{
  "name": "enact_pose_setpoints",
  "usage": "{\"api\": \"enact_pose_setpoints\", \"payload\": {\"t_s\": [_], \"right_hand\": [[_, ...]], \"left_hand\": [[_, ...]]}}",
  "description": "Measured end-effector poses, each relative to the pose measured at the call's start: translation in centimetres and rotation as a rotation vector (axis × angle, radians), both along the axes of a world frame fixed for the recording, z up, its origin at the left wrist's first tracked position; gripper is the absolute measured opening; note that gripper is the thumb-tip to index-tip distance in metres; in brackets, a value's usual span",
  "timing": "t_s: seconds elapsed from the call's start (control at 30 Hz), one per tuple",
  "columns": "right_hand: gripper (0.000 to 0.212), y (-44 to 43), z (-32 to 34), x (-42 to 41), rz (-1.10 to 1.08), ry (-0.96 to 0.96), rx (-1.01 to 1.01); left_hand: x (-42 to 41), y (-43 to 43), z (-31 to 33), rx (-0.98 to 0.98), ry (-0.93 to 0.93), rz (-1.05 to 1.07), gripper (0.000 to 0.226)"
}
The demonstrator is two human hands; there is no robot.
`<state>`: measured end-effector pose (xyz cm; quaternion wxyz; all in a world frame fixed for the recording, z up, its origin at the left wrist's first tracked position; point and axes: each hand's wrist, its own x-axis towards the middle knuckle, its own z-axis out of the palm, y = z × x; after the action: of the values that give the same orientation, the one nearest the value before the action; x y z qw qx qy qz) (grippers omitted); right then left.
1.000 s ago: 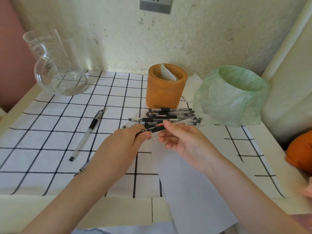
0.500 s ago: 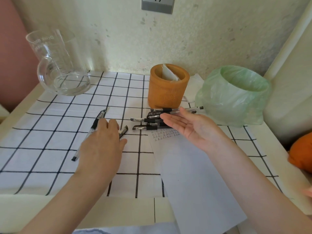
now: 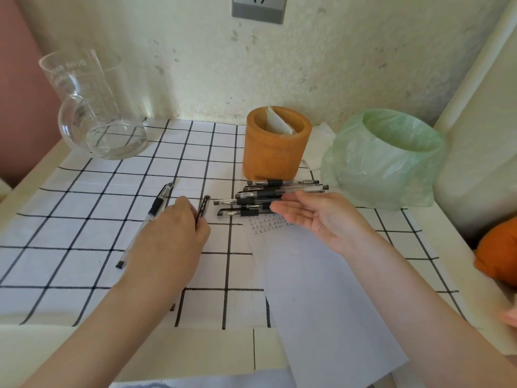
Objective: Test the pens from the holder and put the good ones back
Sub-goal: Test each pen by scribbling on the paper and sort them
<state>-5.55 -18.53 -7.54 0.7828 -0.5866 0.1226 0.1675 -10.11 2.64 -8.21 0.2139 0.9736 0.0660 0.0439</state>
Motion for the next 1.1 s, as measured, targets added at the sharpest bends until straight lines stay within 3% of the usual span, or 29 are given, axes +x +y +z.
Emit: {"api": "enact_pose_setpoints", "payload": {"t_s": [0.17, 0.33, 0.47, 0.57, 0.67, 0.73, 0.87, 0.97, 1.1], "right_hand": [[0.028, 0.1, -0.6, 0.5, 0.005, -0.032, -0.108], [0.020, 0.6, -0.6, 0.3, 0.012, -0.113, -0.092], [0.022, 0.9, 0.3, -1.0, 0.230, -0.299, -0.226], [0.044, 0.8, 0.9, -2.0, 0.475, -0.371, -0.127], [0.041, 0.8, 1.4, -2.7, 0.528, -0.445, -0.104], [0.029, 1.1, 1.7, -2.9, 0.449, -0.454, -0.143], [0.030, 1.0, 1.5, -3.1, 0.346, -0.438, -0.306], [0.019, 1.1, 1.4, -3.2, 0.317, -0.459, -0.362], [0.017, 1.4, 1.5, -3.4, 0.298, -0.463, -0.367]], "left_hand": [[0.1, -1.0, 1.4, -0.609, 0.114, -0.033, 0.018], [-0.1, -1.9, 2.4, -1.147, 0.250, 0.047, 0.017], [-0.2, -1.9, 3.0, -1.538, 0.382, 0.011, 0.019], [-0.3, -1.7, 3.1, -1.735, 0.390, 0.028, 0.023], [-0.4, -1.7, 3.0, -1.703, 0.424, -0.028, 0.018], [-0.4, -1.9, 2.8, -1.478, 0.417, -0.088, 0.022], [-0.7, -2.7, 2.2, -1.079, 0.294, -0.195, 0.017], [-1.0, -3.1, 1.7, -0.965, 0.346, -0.364, 0.030], [-0.9, -3.2, 1.5, -0.851, 0.287, -0.418, 0.010]]}}
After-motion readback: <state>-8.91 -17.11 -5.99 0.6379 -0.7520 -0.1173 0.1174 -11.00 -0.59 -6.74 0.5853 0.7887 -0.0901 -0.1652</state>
